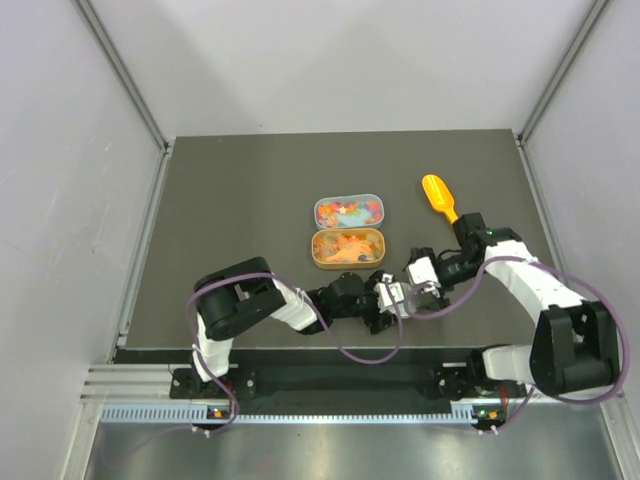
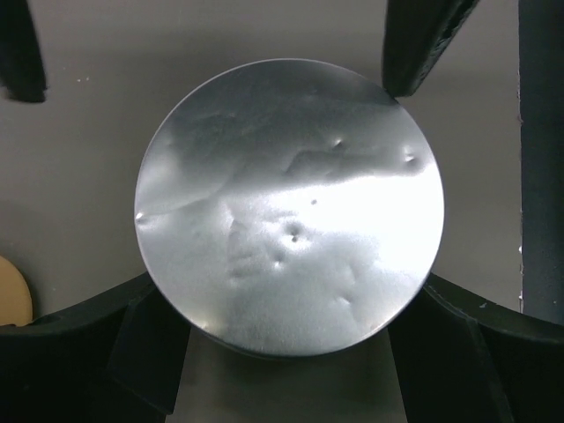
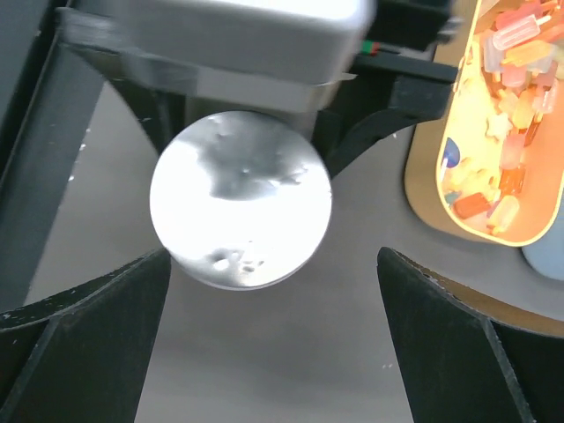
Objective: Pack the candies
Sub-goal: Screw the bottle lid onto the packing bottle.
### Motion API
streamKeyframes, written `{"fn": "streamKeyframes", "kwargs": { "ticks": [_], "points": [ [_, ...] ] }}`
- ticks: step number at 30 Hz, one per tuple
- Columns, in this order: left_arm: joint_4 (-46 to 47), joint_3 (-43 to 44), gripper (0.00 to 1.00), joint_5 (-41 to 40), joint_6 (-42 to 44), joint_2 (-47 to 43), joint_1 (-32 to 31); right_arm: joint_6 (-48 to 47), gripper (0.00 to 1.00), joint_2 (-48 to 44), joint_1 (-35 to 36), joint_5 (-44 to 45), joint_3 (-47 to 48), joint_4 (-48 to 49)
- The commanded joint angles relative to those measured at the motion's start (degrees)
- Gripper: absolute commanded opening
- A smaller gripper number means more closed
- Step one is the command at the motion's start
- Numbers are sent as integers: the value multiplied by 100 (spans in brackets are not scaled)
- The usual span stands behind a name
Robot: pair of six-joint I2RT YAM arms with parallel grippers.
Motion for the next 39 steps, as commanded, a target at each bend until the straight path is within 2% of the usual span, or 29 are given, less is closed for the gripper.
{"fn": "streamKeyframes", "kwargs": {
  "ticks": [1, 6, 9, 25, 34, 39],
  "points": [
    [-2242, -289, 39, 142, 523, 245, -19, -27, 100, 248, 140, -397, 306, 241],
    [-2304, -377, 40, 186, 584, 104, 33, -290, 100, 599, 316, -406, 350, 31],
    [-2331, -412, 40, 177, 585, 95, 68, -783, 100, 714, 421, -310, 394, -339],
    [-2295, -421, 39, 116, 514, 42, 113, -801, 99, 1206, 668, -178, 614, -155],
    [-2392, -368, 39, 168, 488, 78, 148, -678, 86, 1162, 703, -195, 526, -181],
    [-2454, -307, 39, 282, 479, 104, 183, -406, 86, 1101, 711, -257, 517, -172]
  ]
}}
